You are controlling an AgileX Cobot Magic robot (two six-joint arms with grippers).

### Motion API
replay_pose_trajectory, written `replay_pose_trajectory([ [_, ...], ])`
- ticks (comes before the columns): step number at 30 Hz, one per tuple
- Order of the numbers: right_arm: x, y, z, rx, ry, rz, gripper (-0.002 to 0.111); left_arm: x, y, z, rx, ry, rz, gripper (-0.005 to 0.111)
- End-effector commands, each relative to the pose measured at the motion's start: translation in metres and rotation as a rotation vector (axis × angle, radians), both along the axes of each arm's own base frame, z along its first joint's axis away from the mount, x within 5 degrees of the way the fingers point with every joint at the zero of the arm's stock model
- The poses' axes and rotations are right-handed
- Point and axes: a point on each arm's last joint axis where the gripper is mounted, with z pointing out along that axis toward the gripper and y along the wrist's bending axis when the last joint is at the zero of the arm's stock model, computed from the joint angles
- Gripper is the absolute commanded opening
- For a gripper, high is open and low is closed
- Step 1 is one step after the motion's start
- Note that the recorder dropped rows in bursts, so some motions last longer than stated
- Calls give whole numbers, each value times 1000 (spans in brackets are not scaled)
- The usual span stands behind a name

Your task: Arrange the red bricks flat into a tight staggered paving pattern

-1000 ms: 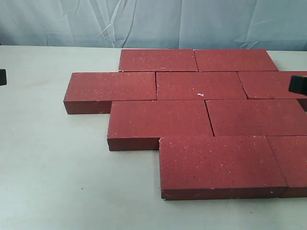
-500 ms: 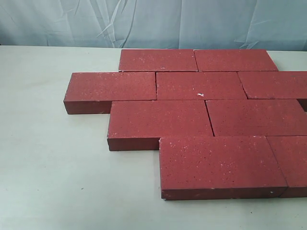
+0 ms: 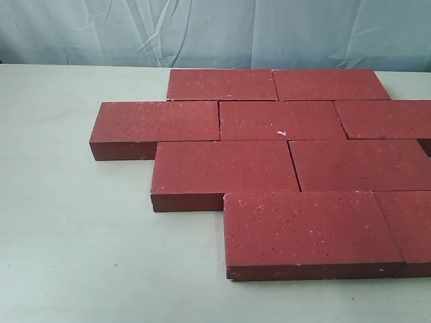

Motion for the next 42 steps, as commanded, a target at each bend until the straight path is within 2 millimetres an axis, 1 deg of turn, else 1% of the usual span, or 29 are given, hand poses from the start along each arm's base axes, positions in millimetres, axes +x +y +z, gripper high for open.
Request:
replay_pose_trajectory([
  [1,-9,-1,2,10,-56,-4,-1,-5,0,-1,9,-6,-4,0],
  [6,-12,-1,-1,19,-28,6,-1,-5,1,-3,43,3,0,0],
  [23,-12,-1,0,20,-30,5,-1,-5,1,-3,44,1,0,0],
  [30,-12,-1,0,20,-30,5,-1,-18,3,2,33,-75,4,0],
  [36,-12,-1,0,20,-30,5,-1,-31,7,6,66,-150,26,0],
  [42,-12,-1,0,20,-30,5,-1,-32,10,-12,98,-137,88,0],
])
